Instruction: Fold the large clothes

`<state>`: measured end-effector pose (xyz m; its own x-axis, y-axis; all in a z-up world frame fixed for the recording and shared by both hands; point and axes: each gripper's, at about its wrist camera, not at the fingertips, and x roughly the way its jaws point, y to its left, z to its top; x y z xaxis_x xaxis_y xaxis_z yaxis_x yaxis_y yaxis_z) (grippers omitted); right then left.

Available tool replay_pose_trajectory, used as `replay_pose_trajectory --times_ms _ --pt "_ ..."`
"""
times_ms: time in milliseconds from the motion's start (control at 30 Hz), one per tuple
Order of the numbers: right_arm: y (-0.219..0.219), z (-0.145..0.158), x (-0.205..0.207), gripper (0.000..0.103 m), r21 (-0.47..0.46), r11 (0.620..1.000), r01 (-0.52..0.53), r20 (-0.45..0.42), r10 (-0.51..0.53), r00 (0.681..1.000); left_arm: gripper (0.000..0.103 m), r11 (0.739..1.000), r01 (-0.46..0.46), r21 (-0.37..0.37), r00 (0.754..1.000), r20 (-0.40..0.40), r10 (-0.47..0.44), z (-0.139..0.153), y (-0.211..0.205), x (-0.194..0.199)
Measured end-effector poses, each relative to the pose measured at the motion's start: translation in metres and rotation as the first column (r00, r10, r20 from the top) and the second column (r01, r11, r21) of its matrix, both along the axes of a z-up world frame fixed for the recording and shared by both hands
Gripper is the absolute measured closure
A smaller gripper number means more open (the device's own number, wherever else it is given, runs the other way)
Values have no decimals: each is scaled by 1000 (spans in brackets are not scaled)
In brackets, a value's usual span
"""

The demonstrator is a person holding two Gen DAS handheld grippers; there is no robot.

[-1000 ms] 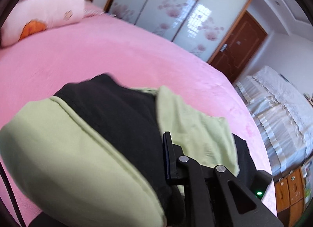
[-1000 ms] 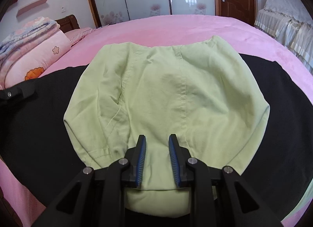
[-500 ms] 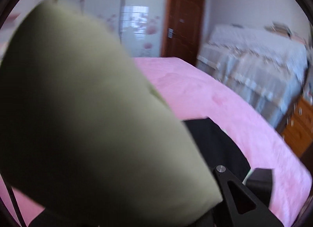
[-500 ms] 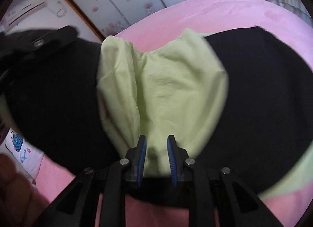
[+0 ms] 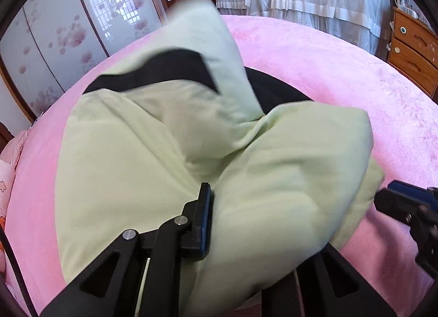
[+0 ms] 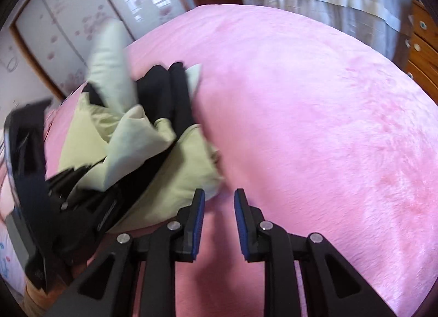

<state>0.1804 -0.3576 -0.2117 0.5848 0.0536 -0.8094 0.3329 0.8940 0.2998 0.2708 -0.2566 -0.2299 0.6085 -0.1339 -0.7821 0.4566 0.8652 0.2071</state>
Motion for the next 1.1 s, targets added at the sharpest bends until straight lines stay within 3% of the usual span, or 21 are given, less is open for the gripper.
replay_pose_trajectory --times_ms 233,433,600,700,900,1100 --pt "-3 2 -3 81 9 1000 23 33 -24 999 90 999 30 -39 999 15 -29 9 10 -8" --pt "-12 14 -13 80 29 999 30 33 -31 999 89 998 61 28 997 41 -62 7 -3 -34" --pt "-14 30 -16 78 97 995 16 56 -21 998 48 989 64 -133 997 -36 -70 30 15 -44" --pt "-12 43 -16 66 144 989 -13 91 0 996 34 977 45 -209 998 -27 -52 53 40 -63" --pt "1 59 -2 49 182 978 -97 124 76 989 28 952 -140 -272 989 5 147 79 108 -71" --pt "9 39 34 47 221 967 -124 54 115 992 28 867 -367 -336 930 -130 344 58 177 -33"
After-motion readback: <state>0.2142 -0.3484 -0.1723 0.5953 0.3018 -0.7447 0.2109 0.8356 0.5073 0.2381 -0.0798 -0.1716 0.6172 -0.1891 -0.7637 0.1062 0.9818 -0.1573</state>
